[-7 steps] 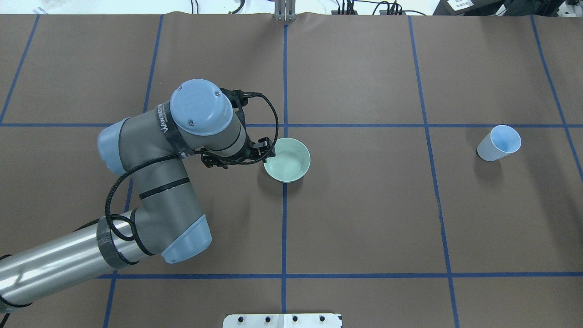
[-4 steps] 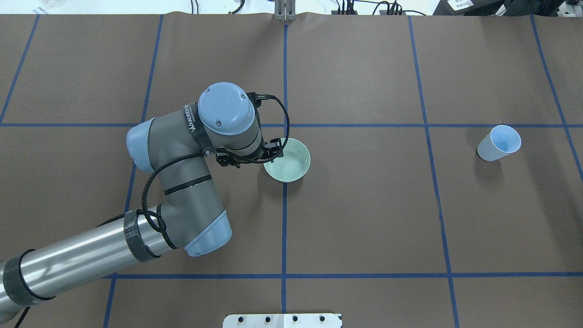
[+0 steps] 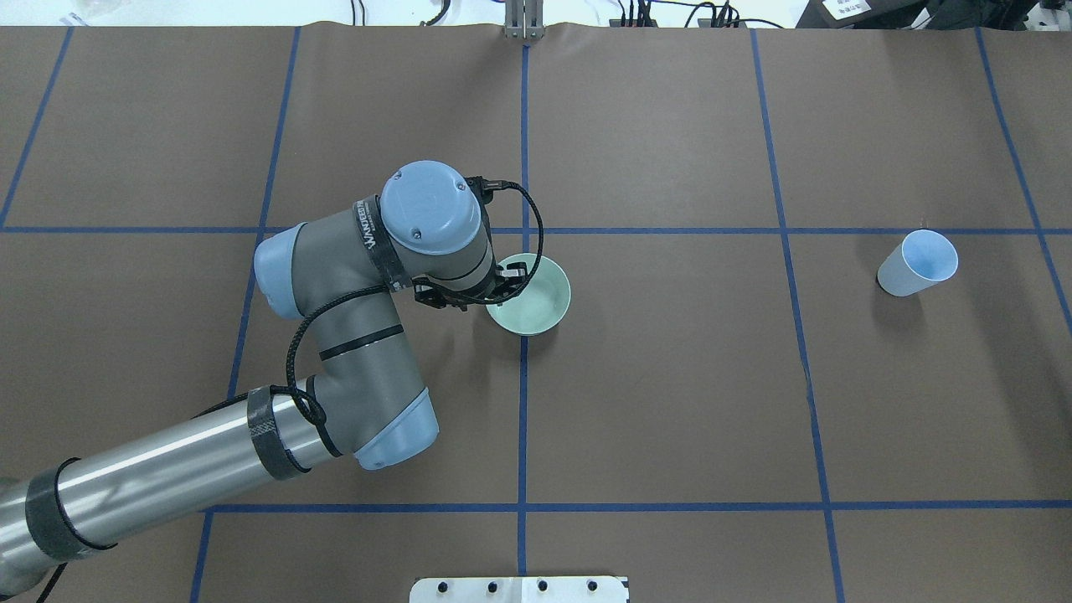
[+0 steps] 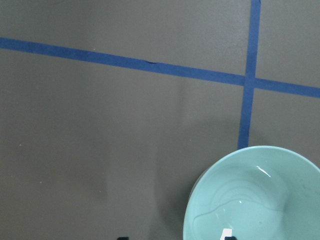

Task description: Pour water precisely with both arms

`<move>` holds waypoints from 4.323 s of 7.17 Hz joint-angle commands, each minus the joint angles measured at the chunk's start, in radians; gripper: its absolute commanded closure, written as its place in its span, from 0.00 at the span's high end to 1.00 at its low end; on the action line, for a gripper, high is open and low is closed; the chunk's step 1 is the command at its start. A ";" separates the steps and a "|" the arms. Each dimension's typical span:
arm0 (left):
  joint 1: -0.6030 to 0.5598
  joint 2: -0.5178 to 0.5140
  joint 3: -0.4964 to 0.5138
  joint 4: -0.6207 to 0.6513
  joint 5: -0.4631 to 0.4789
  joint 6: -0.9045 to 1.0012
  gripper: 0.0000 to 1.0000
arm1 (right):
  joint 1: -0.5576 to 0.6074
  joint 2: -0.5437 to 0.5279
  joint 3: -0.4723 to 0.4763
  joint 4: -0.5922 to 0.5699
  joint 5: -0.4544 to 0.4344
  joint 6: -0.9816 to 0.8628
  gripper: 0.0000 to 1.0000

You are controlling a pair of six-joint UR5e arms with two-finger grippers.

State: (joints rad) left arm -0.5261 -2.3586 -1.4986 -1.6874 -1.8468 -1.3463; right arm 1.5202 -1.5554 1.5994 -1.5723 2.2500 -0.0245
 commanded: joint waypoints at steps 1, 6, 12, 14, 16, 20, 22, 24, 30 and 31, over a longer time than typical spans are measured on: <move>0.004 -0.002 0.017 -0.014 0.000 0.004 0.39 | 0.000 0.000 -0.001 0.000 -0.001 0.000 1.00; 0.012 -0.005 0.041 -0.052 -0.003 0.030 0.00 | 0.000 0.001 -0.004 0.002 -0.001 0.000 1.00; -0.199 0.098 -0.092 -0.029 -0.224 0.331 0.00 | 0.000 0.001 -0.036 0.043 0.000 0.002 1.00; -0.323 0.284 -0.199 -0.032 -0.348 0.531 0.00 | 0.000 0.001 -0.036 0.043 0.000 0.002 1.00; -0.418 0.442 -0.244 -0.038 -0.412 0.797 0.00 | -0.002 0.001 -0.036 0.043 0.002 0.000 1.00; -0.514 0.623 -0.239 -0.051 -0.431 1.147 0.00 | -0.002 0.000 -0.041 0.043 0.002 -0.002 1.00; -0.523 0.645 -0.218 -0.051 -0.431 1.223 0.00 | -0.002 0.000 -0.042 0.043 0.002 -0.002 1.00; -0.523 0.651 -0.122 -0.160 -0.428 1.228 0.00 | -0.002 0.000 -0.042 0.043 0.002 -0.003 1.00; -0.713 0.628 -0.071 -0.149 -0.491 1.248 1.00 | -0.002 0.001 -0.041 0.043 0.002 0.000 1.00; -0.754 0.628 -0.075 -0.094 -0.489 1.323 1.00 | -0.002 0.001 -0.041 0.043 0.002 0.000 1.00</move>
State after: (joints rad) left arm -1.2228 -1.7287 -1.5687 -1.8393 -2.3256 -0.0820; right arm 1.5187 -1.5540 1.5585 -1.5289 2.2519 -0.0251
